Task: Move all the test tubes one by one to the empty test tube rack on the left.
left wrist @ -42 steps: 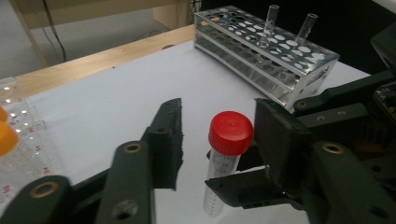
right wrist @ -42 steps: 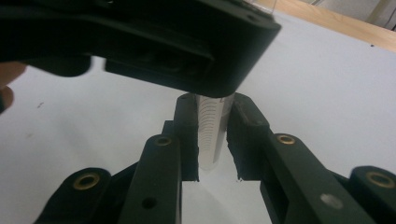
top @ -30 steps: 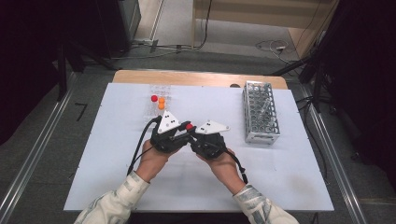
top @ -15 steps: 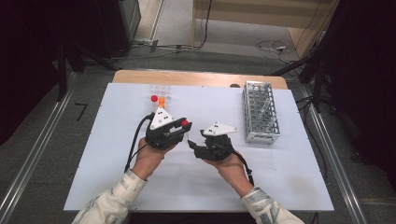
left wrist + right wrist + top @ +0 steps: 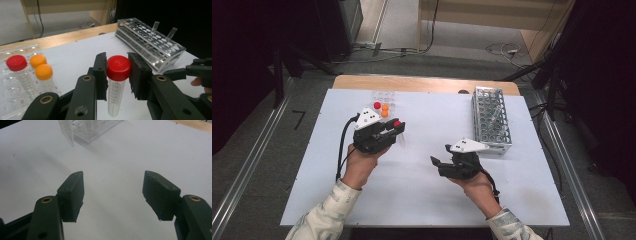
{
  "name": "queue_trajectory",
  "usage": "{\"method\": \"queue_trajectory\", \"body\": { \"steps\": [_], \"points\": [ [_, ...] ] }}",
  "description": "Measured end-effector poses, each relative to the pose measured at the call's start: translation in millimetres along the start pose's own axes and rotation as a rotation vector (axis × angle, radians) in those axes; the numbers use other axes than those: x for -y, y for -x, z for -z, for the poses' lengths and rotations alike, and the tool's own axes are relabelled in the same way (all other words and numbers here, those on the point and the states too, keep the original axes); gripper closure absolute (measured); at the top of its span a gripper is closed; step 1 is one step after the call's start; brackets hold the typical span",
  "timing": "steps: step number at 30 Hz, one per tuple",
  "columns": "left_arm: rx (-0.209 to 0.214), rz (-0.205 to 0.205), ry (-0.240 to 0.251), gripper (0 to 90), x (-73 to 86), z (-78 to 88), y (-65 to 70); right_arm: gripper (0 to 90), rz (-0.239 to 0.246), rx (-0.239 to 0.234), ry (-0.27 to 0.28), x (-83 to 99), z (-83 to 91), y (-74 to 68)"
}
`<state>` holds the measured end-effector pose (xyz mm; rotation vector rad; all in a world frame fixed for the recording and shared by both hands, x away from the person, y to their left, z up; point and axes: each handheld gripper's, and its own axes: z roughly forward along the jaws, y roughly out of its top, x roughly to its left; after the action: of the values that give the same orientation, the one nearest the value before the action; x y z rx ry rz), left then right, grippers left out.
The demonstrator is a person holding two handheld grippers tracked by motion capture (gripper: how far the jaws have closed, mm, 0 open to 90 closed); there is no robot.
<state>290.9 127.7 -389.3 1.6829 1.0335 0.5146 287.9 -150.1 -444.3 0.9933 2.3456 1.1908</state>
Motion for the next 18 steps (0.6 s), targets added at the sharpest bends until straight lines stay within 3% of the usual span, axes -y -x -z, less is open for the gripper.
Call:
{"method": "queue_trajectory", "body": {
  "steps": [4, 7, 9, 13, 18],
  "points": [
    [-0.021, 0.002, 0.017, 69.7, -6.2, 5.7, -8.0, 32.4, -0.007, -0.009, -0.001, 2.8, 2.5, 1.9],
    [-0.058, 0.021, 0.038, 69.6, -10.3, 11.1, -17.2, 32.4, -0.012, -0.003, -0.004, 3.6, 2.6, 3.5],
    [-0.100, 0.010, 0.045, 69.6, -13.5, 15.3, -23.0, 32.4, -0.012, 0.003, -0.002, 4.1, 3.4, 4.4],
    [-0.124, 0.043, 0.067, 69.6, -20.6, 21.3, -36.9, 32.5, -0.018, 0.006, -0.002, 4.6, 5.1, 5.0],
    [-0.172, 0.044, 0.075, 69.6, -26.3, 20.5, -48.1, 32.6, -0.030, 0.009, -0.010, 5.2, 3.8, 6.1]
  ]
}}
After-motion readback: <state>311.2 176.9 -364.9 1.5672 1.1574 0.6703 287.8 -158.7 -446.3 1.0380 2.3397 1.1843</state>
